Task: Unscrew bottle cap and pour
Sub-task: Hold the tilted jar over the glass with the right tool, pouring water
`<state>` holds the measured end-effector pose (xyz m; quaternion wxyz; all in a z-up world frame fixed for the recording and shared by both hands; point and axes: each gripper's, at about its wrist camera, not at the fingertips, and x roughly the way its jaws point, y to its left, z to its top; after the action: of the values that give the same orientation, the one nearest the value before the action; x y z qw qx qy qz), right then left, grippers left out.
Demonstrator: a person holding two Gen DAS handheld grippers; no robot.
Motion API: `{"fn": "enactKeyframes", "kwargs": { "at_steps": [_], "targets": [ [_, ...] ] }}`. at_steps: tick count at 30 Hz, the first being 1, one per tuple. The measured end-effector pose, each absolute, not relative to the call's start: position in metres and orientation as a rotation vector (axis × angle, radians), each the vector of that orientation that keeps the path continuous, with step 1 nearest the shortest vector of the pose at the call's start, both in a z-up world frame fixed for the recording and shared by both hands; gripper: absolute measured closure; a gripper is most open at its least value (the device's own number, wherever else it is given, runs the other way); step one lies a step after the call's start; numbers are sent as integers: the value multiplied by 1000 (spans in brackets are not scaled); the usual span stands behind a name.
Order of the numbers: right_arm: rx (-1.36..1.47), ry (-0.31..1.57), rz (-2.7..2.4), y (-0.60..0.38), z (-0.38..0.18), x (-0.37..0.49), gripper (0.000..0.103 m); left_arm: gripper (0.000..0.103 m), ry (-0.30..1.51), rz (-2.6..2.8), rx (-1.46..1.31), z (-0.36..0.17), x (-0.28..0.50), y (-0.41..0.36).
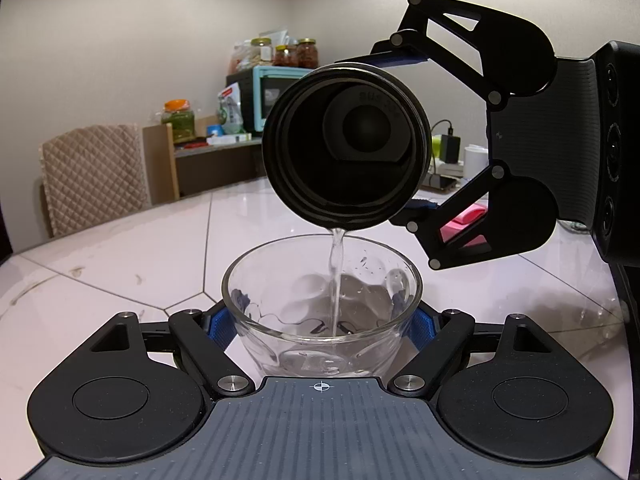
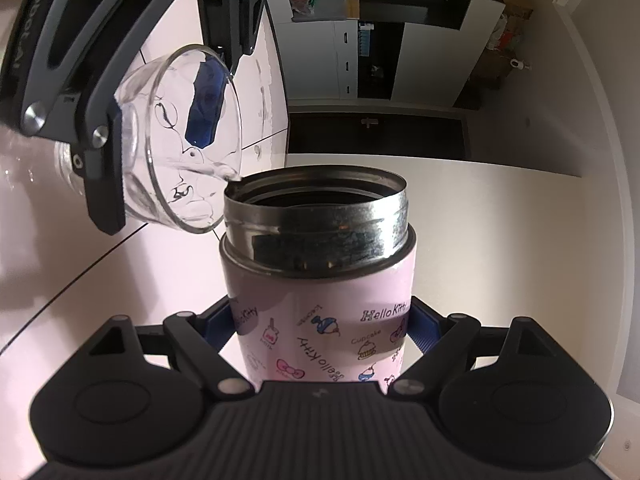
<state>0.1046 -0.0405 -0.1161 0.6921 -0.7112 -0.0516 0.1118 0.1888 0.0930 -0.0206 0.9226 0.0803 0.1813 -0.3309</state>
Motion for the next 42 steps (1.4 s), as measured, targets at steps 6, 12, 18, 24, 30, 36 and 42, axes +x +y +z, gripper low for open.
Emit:
{"fn": "enactKeyframes", "kwargs": {
  "at_steps": [6, 12, 18, 24, 30, 36, 42],
  "targets": [
    [-1591, -117, 248, -49, -117, 98, 15, 17, 372, -679, 165, -21, 189, 93],
    [-1597, -117, 250, -52, -118, 98, 15, 17, 372, -679, 165, -21, 189, 93],
    [-1606, -121, 247, -53, -116, 98, 15, 17, 372, -679, 165, -21, 189, 93],
    [-1615, -130, 247, -56, -117, 95, 15, 17, 372, -678, 165, -21, 189, 93],
    [-1632, -134, 242, -59, -119, 94, 15, 17, 373, -678, 163, -21, 189, 94],
    [-1643, -140, 238, -61, -122, 92, 15, 17, 373, -678, 162, -21, 190, 94],
    [-1668, -156, 229, -65, -125, 90, 15, 17, 373, -678, 162, -21, 190, 94]
  ]
}}
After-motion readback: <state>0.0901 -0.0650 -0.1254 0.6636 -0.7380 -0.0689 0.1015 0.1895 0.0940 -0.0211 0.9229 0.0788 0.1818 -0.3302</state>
